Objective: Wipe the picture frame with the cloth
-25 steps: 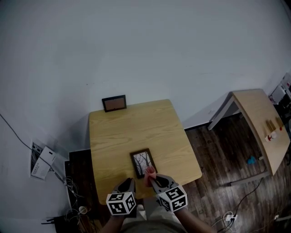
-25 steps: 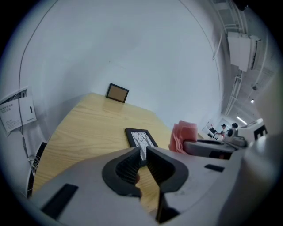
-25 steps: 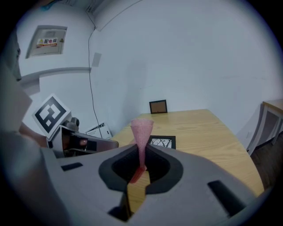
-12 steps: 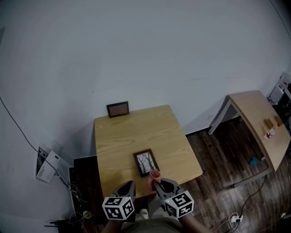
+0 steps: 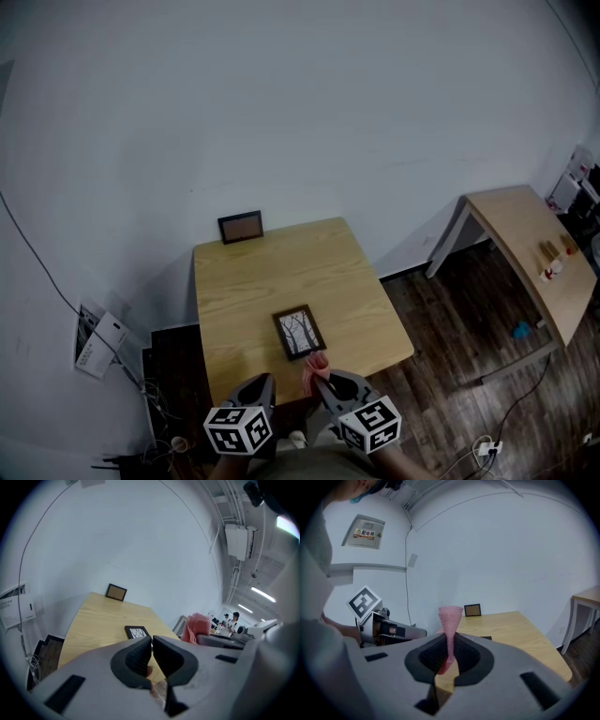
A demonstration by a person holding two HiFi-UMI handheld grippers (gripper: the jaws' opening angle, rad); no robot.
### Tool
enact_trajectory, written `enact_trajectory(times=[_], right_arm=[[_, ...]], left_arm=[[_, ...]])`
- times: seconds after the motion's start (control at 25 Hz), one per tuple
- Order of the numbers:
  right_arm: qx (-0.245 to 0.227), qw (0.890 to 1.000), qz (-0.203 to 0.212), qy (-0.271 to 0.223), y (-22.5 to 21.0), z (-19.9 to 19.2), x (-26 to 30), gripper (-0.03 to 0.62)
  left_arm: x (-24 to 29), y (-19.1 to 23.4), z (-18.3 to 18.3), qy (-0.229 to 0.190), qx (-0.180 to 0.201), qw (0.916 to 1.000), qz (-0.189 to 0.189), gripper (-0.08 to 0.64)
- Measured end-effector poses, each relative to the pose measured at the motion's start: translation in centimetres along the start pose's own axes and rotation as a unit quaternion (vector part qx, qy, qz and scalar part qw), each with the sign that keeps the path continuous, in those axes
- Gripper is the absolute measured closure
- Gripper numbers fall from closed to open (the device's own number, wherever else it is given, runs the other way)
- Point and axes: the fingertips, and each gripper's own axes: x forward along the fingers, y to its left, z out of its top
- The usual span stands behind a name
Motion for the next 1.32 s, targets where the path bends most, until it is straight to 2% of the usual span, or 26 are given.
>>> enact_trajectory(times=[0.2, 0.4, 0.92, 1.32], right_arm=[[-0.005, 1.0, 0.001, 0.0, -0.1, 0.1, 0.0, 0.574], [-0.036, 0.999, -0.008, -0.003, 0.0, 0.7, 0.1, 0.575], [-0.025, 1.0, -0.016, -0.008, -0.3, 1.1, 0.0, 0.575], [-0.033, 0.999, -0.014, -0.004, -0.3, 1.3, 0.6, 0.575]], left_arm=[[0.2, -0.2, 0.1, -0.002, 0.001, 1.0, 0.0, 0.548], [0.4, -0.1, 0.2, 0.0, 0.002, 1.0, -0.002, 0.548], [0.9, -0.3, 0.3, 0.004, -0.002, 1.0, -0.009, 0.548], [1.1, 0.3, 0.4, 0.003, -0.006, 1.0, -0.007, 0.548]])
